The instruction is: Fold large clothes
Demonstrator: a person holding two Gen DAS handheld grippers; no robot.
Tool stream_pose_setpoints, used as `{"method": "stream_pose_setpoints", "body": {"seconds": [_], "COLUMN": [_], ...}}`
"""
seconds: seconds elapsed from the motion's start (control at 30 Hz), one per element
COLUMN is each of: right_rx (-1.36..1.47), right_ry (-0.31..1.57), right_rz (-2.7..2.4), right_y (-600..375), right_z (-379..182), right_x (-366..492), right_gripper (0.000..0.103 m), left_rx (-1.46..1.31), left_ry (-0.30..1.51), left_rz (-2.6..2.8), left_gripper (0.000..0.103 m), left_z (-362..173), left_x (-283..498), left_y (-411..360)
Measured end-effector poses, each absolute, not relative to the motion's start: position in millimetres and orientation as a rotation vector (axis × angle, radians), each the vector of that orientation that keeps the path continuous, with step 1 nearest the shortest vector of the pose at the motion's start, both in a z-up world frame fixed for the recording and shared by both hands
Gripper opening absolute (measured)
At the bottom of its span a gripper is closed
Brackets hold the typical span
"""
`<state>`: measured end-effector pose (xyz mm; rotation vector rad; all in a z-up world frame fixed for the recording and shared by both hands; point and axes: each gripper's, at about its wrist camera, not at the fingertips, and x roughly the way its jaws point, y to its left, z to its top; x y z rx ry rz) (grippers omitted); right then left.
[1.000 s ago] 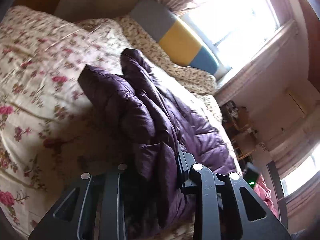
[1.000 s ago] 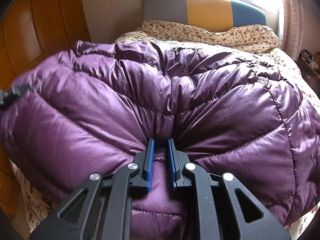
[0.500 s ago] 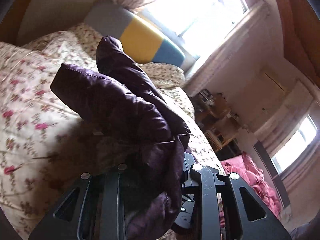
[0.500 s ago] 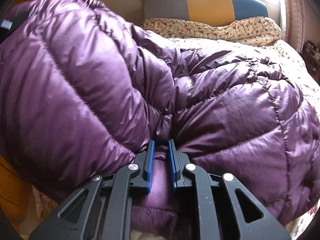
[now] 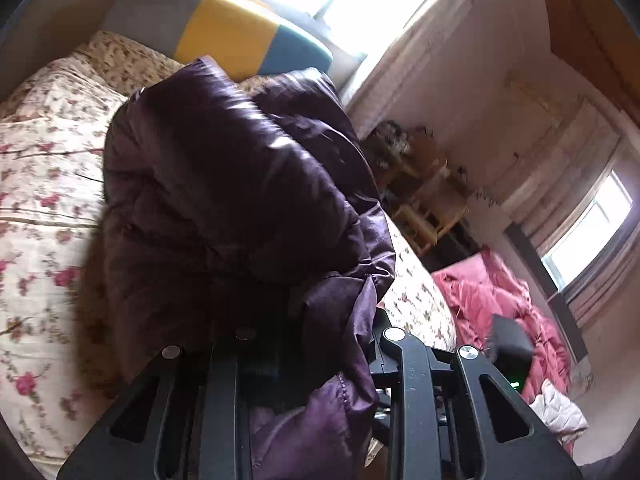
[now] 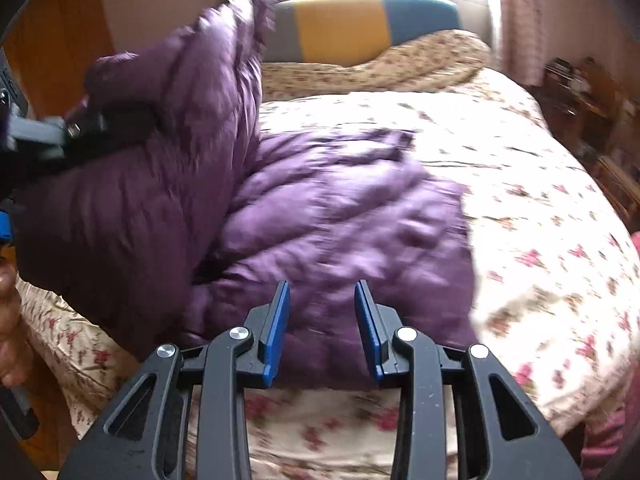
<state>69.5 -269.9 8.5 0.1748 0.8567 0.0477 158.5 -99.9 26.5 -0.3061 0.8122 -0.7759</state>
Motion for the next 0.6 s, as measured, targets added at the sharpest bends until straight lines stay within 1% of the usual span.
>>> {"method": "stream_pose_setpoints", "body": {"seconds": [0.3, 0.37, 0.4, 0.43, 0.5, 0.53, 0.6], "right_rx": [0.214, 0.222, 0.224, 0.224, 0.226, 0.227, 0.221], "right_ry": [0.891, 0.906, 0.909, 0.913, 0.925, 0.926, 0.924], "right_rz": [-0.075, -0.089, -0.093, -0.098, -0.104, -0.104, -0.106], "right_y": [-324.1, -331.3, -333.3, -335.5, -338.0, -337.8, -335.6], "right_z": [0.9, -2.5, -3.8, -4.9, -8.1, -8.5, -9.2], "right_x": [45.6, 42.1, 41.0, 39.3, 38.2, 37.1, 37.8], "right_gripper": [0.033, 0.033, 0.033, 0.035, 0.036, 0.036, 0.036], "left_rx": [-0.224, -0.217, -0.216, -0.214, -0.233, -0.244, -0.247], "left_ry": [0.915, 0.937, 0.94, 0.935, 0.926, 0.922, 0.908], "left_rz": [-0.773, -0.771, -0.772, -0.777, -0.802, -0.81, -0.819], "left_gripper": [0.027, 0.03, 0.036, 0.044, 0.055, 0.058, 0.059], "left_z": [-4.1, -10.4, -11.6, -9.8, -4.8, -1.9, 3.8], "left_x": [180.1, 174.8, 172.1, 169.8, 165.6, 163.7, 159.3], "left_y": [-173.5, -183.7, -185.2, -185.6, -182.6, -179.1, -174.0]}}
